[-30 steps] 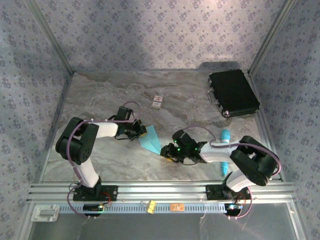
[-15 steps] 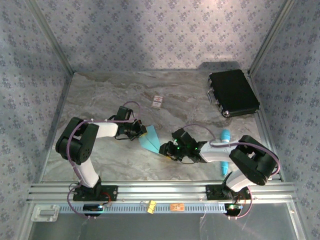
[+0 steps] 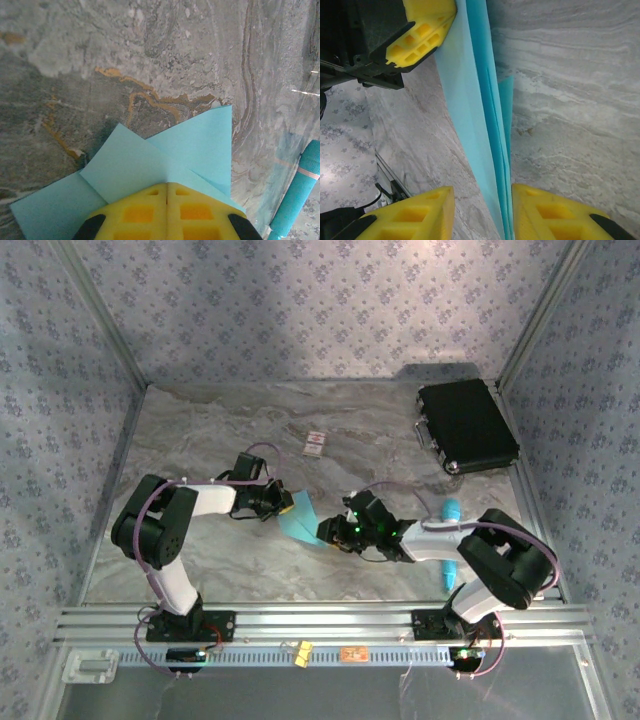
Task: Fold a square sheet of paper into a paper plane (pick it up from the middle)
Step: Fourth fold the wing at the center of the table, then turn over the paper at the center of the table.
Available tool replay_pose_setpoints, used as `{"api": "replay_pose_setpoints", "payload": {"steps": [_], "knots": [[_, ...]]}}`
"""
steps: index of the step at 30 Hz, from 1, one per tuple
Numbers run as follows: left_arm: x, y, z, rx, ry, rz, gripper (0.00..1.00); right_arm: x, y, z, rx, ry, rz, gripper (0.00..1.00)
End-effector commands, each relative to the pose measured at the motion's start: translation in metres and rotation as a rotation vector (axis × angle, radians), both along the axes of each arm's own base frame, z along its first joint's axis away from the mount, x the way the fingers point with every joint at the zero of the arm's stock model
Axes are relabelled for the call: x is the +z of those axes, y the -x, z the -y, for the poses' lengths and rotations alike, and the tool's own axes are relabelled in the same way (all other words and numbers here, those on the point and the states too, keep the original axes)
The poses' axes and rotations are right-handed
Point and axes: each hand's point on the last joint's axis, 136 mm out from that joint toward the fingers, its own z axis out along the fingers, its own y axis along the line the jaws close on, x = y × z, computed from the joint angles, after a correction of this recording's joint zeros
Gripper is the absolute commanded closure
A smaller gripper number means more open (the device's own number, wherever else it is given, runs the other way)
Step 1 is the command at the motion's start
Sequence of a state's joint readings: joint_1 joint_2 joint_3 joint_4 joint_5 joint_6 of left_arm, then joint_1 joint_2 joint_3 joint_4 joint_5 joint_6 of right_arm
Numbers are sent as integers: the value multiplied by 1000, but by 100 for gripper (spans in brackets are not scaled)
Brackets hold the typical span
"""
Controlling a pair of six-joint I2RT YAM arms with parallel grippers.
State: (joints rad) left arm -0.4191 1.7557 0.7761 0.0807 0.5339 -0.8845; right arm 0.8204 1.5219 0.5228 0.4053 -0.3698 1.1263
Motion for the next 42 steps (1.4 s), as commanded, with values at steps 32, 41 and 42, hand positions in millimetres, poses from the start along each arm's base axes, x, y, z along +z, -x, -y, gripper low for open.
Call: {"api": "replay_pose_setpoints", "payload": {"steps": [32,41,42], "knots": [[89,-7,-6,-82,-165,157,56,25,-20,42,15,184,257,93],[99,3,-10,-68,-209,38,56,67,-27,74,-65,240,307,93],[100,1,-9,-67,-205,56,56,68,-24,77,-56,253,318,93]]}}
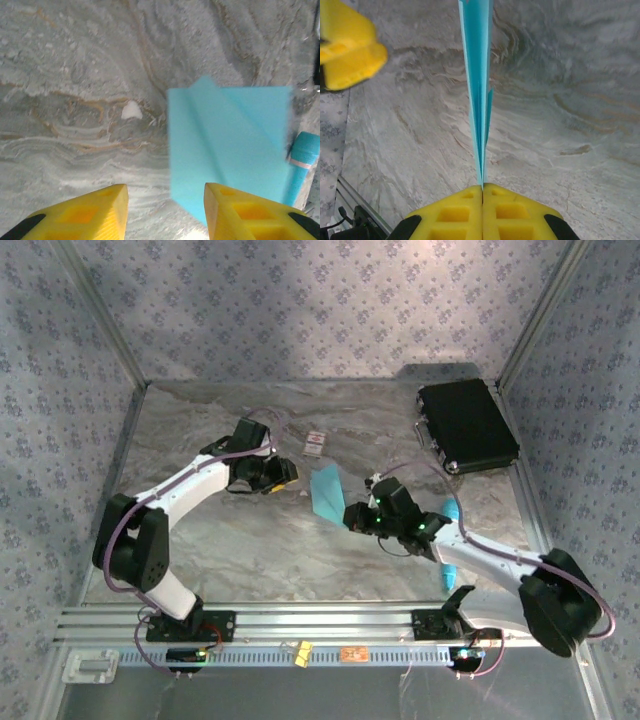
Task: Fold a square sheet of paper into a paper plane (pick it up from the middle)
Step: Turn over the paper at the center of the table.
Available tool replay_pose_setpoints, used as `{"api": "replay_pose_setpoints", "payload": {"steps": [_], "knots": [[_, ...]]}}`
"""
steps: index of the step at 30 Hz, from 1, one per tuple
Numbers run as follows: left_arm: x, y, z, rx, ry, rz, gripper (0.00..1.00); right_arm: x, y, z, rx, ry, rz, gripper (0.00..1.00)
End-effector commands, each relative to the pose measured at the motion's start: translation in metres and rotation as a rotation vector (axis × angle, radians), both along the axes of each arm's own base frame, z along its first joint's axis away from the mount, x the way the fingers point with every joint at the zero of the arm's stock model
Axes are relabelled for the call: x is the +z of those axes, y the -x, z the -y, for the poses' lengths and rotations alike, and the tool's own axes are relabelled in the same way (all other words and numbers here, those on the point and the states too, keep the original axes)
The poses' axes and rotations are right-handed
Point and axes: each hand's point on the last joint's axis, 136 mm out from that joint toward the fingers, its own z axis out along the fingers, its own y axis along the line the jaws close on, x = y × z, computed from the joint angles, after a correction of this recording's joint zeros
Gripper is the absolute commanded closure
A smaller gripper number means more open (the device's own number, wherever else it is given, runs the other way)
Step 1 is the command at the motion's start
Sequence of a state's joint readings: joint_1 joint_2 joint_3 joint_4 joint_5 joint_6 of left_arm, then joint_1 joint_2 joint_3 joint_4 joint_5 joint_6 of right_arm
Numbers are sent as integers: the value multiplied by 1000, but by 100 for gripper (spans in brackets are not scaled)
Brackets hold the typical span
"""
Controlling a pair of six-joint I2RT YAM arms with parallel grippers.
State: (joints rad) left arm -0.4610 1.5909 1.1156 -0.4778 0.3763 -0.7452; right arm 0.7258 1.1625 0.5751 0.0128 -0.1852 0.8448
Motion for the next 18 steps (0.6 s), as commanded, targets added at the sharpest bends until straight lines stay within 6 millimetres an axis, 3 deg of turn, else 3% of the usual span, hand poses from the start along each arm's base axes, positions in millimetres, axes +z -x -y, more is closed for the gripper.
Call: {"api": "replay_pose_setpoints", "payload": {"steps": [1,4,10,14,18], "knots": [[3,11,-4,-6,-16,-12,56,4,6,19,8,104,35,93],[16,12,-2,-24,0,77,56,7,8,34,2,118,83,93],[28,36,-8,12,41,123,50,20,22,55,-23,106,101,92],[37,51,-23,22,8,143,50,23,31,67,-32,135,130,91],[39,57,-42,52,-31,203,41,19,35,89,-65,269,108,91]]}}
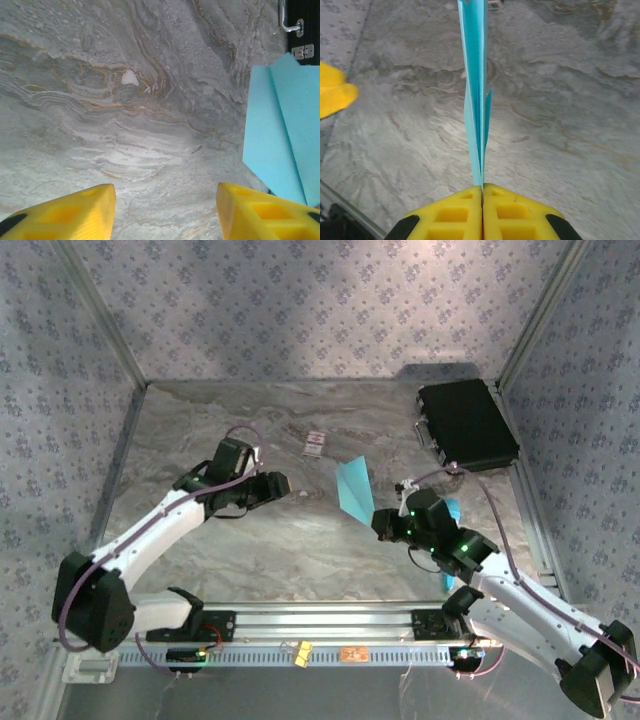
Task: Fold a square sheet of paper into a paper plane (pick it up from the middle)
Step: Turn over the paper at the center of the table.
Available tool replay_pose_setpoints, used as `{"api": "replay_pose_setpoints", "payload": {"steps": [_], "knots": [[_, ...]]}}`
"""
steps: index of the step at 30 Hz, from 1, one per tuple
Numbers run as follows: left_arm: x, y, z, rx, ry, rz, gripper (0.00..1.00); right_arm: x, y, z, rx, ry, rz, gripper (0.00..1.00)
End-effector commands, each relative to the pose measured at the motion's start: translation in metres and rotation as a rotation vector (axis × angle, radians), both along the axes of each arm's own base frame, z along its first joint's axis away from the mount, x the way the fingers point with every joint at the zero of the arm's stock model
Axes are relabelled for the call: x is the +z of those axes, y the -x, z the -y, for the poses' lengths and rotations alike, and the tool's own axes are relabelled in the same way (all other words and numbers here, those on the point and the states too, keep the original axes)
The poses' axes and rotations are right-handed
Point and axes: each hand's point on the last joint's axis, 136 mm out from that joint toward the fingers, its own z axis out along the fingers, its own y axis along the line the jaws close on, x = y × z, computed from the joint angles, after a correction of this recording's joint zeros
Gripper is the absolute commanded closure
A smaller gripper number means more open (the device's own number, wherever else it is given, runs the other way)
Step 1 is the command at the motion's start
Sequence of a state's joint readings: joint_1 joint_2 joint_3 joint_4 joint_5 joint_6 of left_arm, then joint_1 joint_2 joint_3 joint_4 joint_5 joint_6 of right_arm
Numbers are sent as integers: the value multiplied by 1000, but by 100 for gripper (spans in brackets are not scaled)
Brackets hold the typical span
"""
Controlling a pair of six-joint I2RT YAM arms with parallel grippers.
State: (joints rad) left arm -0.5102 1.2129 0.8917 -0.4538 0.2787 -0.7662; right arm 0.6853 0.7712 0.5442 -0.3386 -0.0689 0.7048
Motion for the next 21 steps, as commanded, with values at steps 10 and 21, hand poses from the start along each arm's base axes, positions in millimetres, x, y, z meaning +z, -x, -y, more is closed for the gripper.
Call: {"api": "replay_pose_setpoints", "payload": {"steps": [10,21], "knots": [[2,6,-48,-29,-188,97,35,9,-4,34,-89,479,60,93],[10,4,-64,-5,-249,171,7,46,-13,20,-97,919,266,93]]}}
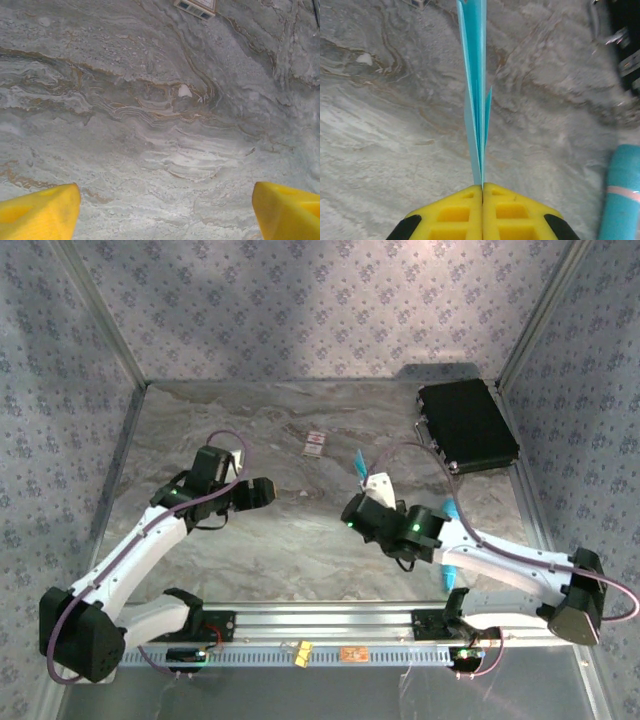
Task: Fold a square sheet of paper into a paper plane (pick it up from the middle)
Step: Turn over the paper at the center of the table.
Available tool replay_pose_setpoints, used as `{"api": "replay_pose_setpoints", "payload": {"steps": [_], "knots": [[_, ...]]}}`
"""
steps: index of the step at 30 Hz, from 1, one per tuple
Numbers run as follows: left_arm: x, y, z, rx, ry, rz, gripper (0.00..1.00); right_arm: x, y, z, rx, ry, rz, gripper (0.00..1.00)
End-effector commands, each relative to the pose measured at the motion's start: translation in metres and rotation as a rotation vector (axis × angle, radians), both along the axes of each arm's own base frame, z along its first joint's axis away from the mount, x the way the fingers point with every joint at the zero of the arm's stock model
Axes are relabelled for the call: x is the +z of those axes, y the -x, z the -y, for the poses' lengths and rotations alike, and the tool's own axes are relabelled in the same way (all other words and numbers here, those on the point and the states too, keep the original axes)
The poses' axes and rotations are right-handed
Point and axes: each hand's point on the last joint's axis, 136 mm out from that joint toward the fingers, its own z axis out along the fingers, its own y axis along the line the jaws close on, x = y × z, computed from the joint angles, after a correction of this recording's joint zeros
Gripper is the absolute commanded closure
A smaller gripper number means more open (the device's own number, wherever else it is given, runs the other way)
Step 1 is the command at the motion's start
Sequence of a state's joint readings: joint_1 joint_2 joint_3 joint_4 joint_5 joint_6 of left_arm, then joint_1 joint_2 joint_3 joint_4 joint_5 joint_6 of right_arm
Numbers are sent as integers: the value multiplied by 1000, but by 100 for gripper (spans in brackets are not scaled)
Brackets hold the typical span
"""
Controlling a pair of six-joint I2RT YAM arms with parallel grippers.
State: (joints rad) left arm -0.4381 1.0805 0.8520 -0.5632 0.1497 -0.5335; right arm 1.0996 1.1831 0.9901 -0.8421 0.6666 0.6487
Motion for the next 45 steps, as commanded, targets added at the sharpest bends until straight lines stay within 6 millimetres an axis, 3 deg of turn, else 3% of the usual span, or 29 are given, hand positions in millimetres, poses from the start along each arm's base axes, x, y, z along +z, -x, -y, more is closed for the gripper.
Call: {"api": "replay_pose_setpoints", "payload": {"steps": [1,8,16,25,35,42,45], "knots": [[8,-1,-14,22,-56,38,4,19,-7,20,-47,217,107,93],[6,-6,-37,118,-123,42,0,9,-12,0,-41,444,73,94],[0,-8,-78,309,-182,-8,0,-41,-5,-33,56,531,-61,93],[-6,-8,-84,366,-126,-67,0,-84,8,-60,161,488,-183,90],[-8,2,-93,423,-59,-94,0,-123,37,-94,316,440,-331,84],[-9,5,-81,378,2,-108,0,-126,39,-116,331,333,-340,70],[-8,5,-74,347,30,-109,0,-117,38,-127,335,211,-317,58]]}}
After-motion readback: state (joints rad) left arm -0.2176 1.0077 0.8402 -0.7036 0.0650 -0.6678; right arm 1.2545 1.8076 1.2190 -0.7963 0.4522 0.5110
